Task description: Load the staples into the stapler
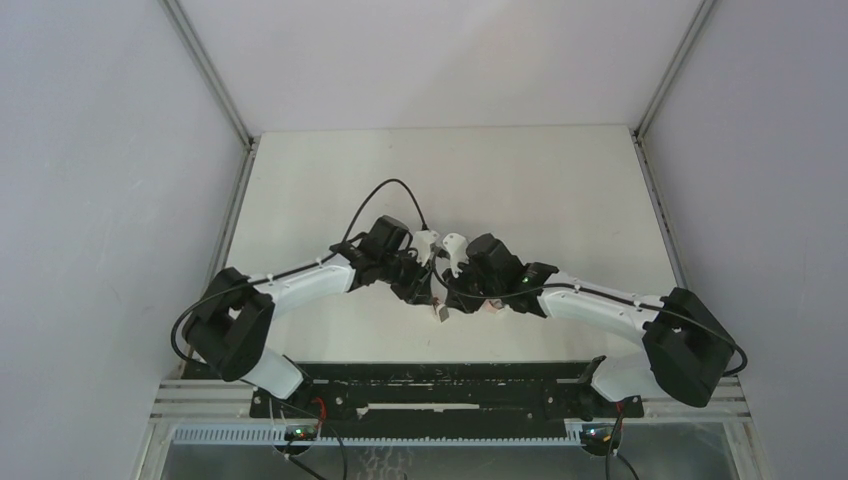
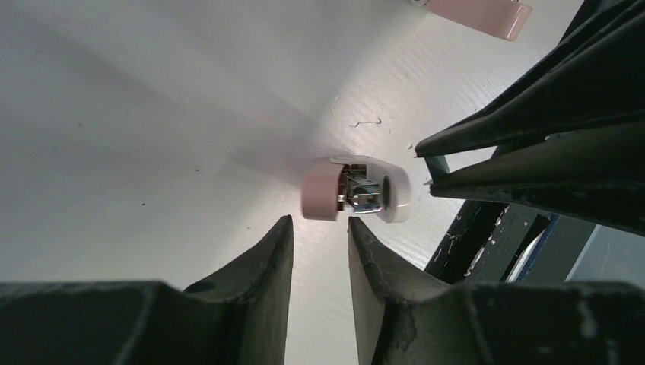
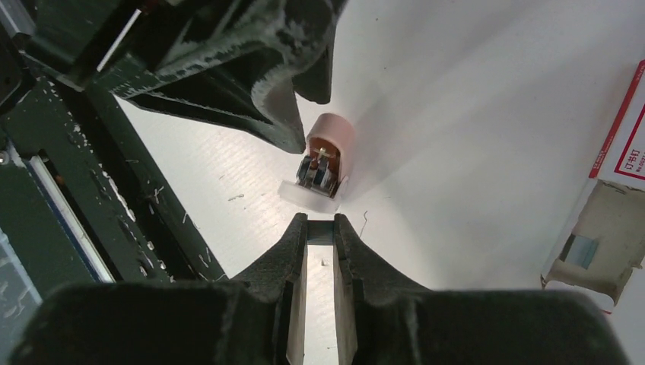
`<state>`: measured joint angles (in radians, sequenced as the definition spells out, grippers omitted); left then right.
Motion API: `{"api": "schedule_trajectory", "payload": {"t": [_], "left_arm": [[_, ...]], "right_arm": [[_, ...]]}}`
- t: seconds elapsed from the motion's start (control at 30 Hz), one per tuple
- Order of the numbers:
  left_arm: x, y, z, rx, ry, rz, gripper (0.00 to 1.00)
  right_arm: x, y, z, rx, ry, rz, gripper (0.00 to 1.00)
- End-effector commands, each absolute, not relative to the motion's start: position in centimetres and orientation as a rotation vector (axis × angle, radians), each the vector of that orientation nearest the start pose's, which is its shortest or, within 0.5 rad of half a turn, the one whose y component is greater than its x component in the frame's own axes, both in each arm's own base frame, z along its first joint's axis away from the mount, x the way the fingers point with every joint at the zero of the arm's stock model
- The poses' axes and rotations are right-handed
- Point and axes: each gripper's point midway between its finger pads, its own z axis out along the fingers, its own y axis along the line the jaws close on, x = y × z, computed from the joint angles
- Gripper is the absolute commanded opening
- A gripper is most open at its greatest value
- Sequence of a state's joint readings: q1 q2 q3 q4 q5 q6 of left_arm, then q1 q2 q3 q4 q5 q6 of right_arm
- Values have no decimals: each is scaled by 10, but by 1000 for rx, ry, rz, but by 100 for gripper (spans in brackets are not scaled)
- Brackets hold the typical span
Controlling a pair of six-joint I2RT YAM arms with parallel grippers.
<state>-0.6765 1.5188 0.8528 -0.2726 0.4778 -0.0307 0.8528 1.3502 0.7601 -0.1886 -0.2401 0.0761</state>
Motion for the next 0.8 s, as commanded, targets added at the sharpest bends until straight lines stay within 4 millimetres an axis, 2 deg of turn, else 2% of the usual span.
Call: {"api": "schedule_trajectory", "payload": {"t": [0.0, 0.13, 0.3, 0.4, 0.57, 0.77], "left_arm": [[222, -284, 92, 1024, 2238, -899, 33], [224, -283, 98, 1014, 2219, -888, 19], [225, -280, 99, 987, 2219, -868, 21], [235, -277, 103, 894, 2202, -823, 26], [254, -267, 118, 612, 2162, -765, 42], [270, -236, 133, 230, 2086, -774, 55]], "right_arm": [[199, 296, 89, -1036, 2160, 703, 13], [199, 295, 93, -1018, 2158, 702, 13], [203, 291, 104, -925, 2169, 699, 13], [207, 283, 102, -867, 2201, 675, 13], [217, 267, 88, -756, 2291, 621, 13], [240, 248, 60, -657, 2405, 506, 13]]}}
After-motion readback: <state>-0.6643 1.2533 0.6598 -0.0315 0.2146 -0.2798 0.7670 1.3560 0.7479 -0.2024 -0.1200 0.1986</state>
